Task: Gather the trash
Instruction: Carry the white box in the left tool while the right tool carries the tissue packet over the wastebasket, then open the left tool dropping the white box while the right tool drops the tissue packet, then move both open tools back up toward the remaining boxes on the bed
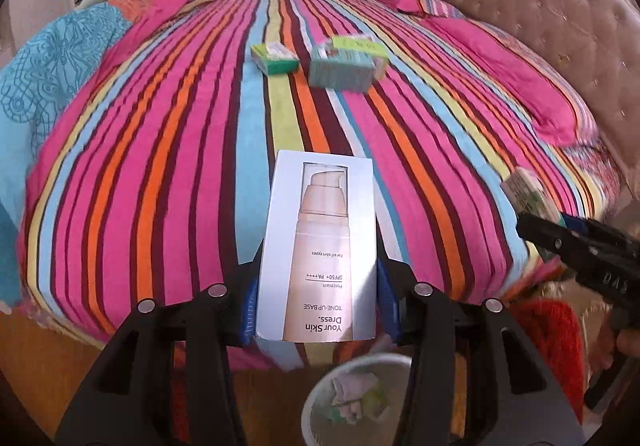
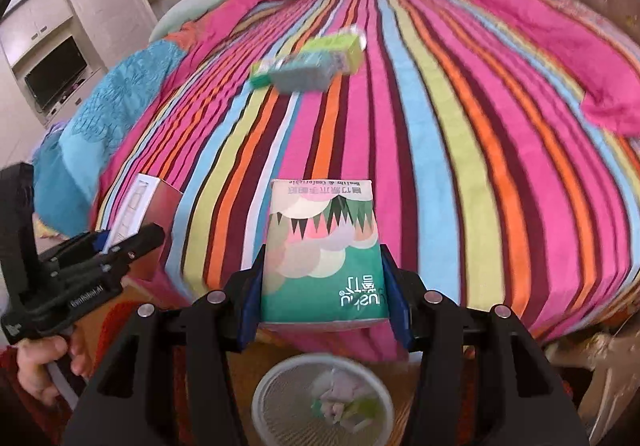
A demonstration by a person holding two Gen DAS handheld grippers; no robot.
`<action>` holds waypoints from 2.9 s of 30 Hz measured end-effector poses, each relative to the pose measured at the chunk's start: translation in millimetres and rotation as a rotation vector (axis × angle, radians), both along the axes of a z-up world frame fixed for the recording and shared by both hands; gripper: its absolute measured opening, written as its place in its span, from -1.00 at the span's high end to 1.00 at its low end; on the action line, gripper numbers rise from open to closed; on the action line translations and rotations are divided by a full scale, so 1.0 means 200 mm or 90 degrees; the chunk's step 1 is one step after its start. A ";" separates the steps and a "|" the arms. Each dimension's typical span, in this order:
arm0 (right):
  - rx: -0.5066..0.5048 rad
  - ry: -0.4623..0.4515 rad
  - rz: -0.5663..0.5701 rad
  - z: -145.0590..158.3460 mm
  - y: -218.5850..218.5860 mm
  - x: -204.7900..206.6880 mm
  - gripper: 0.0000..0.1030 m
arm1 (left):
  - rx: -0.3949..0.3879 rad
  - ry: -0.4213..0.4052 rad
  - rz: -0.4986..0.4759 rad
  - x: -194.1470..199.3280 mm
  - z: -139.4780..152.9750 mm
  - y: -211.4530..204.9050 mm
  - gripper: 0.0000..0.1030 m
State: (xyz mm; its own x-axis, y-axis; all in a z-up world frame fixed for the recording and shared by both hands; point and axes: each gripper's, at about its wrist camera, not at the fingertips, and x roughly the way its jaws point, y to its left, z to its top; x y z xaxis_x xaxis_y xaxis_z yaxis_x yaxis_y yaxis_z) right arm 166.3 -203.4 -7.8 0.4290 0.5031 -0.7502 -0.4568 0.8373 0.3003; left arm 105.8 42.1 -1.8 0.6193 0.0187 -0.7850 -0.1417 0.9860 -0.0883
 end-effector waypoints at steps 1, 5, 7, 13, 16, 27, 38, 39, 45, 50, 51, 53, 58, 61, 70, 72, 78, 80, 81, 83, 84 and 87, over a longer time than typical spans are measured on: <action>0.004 0.014 0.004 -0.02 -0.01 -0.03 0.04 | -0.005 0.007 -0.003 -0.04 -0.02 0.00 0.09; 0.007 0.065 0.023 -0.12 -0.01 -0.14 0.04 | -0.027 0.040 -0.010 -0.18 -0.13 -0.05 0.09; 0.003 0.093 0.039 -0.18 0.01 -0.19 0.04 | -0.032 0.064 -0.023 -0.25 -0.20 -0.09 0.09; 0.006 0.184 0.036 -0.35 0.00 -0.29 0.04 | -0.033 0.138 -0.056 -0.32 -0.39 -0.17 0.09; -0.003 0.243 0.025 -0.47 -0.01 -0.32 0.04 | -0.046 0.183 -0.064 -0.33 -0.49 -0.18 0.09; -0.029 0.370 0.013 -0.66 0.01 -0.33 0.04 | -0.099 0.299 -0.082 -0.35 -0.72 -0.20 0.09; -0.078 0.456 0.002 -0.80 0.00 -0.34 0.04 | -0.111 0.398 -0.101 -0.34 -0.88 -0.26 0.09; -0.081 0.462 0.003 -0.81 0.00 -0.34 0.04 | -0.111 0.407 -0.101 -0.34 -0.90 -0.26 0.09; -0.091 0.485 0.004 -0.85 0.01 -0.33 0.04 | -0.108 0.438 -0.108 -0.33 -0.94 -0.27 0.09; -0.103 0.494 0.011 -0.87 0.02 -0.33 0.04 | -0.101 0.457 -0.119 -0.33 -0.95 -0.28 0.09; -0.105 0.495 0.012 -0.87 0.02 -0.33 0.04 | -0.100 0.460 -0.120 -0.32 -0.95 -0.29 0.08; -0.110 0.499 0.015 -0.88 0.02 -0.33 0.02 | -0.098 0.469 -0.122 -0.31 -0.97 -0.30 0.07; -0.119 0.515 0.010 -0.90 0.03 -0.34 -0.55 | -0.102 0.502 -0.119 -0.30 -1.03 -0.29 -0.27; -0.119 0.512 0.008 -0.90 0.03 -0.33 -0.57 | -0.103 0.497 -0.118 -0.30 -1.02 -0.28 -0.36; -0.124 0.518 0.011 -0.91 0.03 -0.33 -0.62 | -0.103 0.500 -0.118 -0.31 -1.03 -0.28 -0.36; -0.120 0.520 0.012 -0.91 0.03 -0.33 -0.70 | -0.104 0.503 -0.117 -0.31 -1.04 -0.28 -0.36; -0.117 0.520 0.014 -0.91 0.03 -0.33 -0.71 | -0.103 0.504 -0.114 -0.31 -1.05 -0.28 -0.36; -0.116 0.521 0.014 -0.91 0.03 -0.33 -0.71 | -0.104 0.505 -0.114 -0.31 -1.05 -0.27 -0.36; -0.116 0.521 0.014 -0.92 0.03 -0.33 -0.71 | -0.104 0.505 -0.113 -0.31 -1.05 -0.27 -0.36; -0.117 0.521 0.015 -0.92 0.03 -0.33 -0.71 | -0.103 0.507 -0.112 -0.31 -1.05 -0.27 -0.36; -0.116 0.521 0.014 -0.92 0.03 -0.33 -0.71 | -0.103 0.508 -0.112 -0.31 -1.06 -0.27 -0.42; -0.114 0.521 0.015 -0.92 0.03 -0.33 -0.74 | -0.100 0.506 -0.116 -0.32 -1.06 -0.27 -0.56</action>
State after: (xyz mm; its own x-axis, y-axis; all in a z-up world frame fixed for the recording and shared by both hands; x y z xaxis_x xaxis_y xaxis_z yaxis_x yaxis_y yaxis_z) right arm 99.7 -197.2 -191.6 -0.2946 0.3486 -0.8897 -0.1709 0.8968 0.4080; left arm 42.6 -12.2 -213.4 -0.1391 -0.1745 -0.9748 -0.0597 0.9840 -0.1676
